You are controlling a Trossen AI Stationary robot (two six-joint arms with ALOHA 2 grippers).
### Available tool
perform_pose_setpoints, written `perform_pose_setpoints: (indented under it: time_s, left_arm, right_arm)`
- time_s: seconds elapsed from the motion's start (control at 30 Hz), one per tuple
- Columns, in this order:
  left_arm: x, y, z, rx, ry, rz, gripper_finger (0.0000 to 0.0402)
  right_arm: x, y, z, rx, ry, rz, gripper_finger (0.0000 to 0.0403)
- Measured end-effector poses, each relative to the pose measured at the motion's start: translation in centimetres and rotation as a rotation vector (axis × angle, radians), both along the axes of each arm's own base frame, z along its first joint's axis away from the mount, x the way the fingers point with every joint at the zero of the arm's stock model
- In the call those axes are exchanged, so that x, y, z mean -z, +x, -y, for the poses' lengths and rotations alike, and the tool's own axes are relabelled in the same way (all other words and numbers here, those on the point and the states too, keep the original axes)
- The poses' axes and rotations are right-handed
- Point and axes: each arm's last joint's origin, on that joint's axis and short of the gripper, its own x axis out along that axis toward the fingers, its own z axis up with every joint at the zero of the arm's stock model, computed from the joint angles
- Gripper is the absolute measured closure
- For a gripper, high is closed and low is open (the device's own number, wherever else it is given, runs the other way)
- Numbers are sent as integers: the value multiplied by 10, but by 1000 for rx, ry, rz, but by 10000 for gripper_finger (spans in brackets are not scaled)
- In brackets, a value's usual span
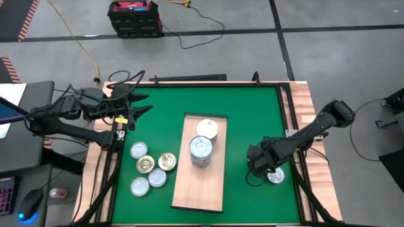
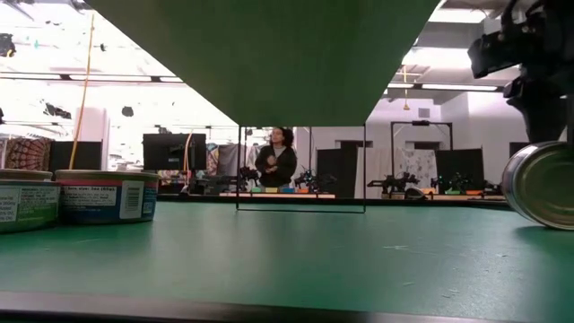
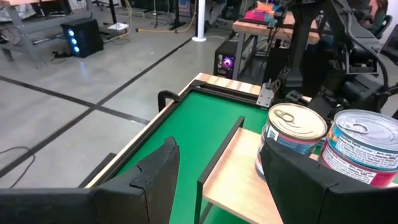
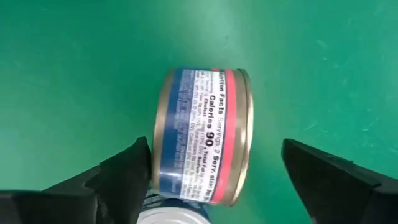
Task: Stack canned seafood by type on shelf
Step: Stack the blue pink tuna can on top of the other blue pink tuna cans on the shelf
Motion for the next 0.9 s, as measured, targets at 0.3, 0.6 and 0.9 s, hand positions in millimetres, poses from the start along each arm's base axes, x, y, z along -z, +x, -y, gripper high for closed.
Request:
perform_pose_setpoints:
  time_s: [0.3,0.6,0.9]
  left_arm:
    - [1,0,0,-3,10,-15,187]
    - [4,-1,-1,-22,-6,-44,187]
    - [7,9,4,93,-144,-30,187]
  right_arm:
    - [9,5,-10,-84,-5,4,99]
    - [3,4,-14,-159,15,-7,187]
    - [-81,7,-7,-344,-212,-35,172]
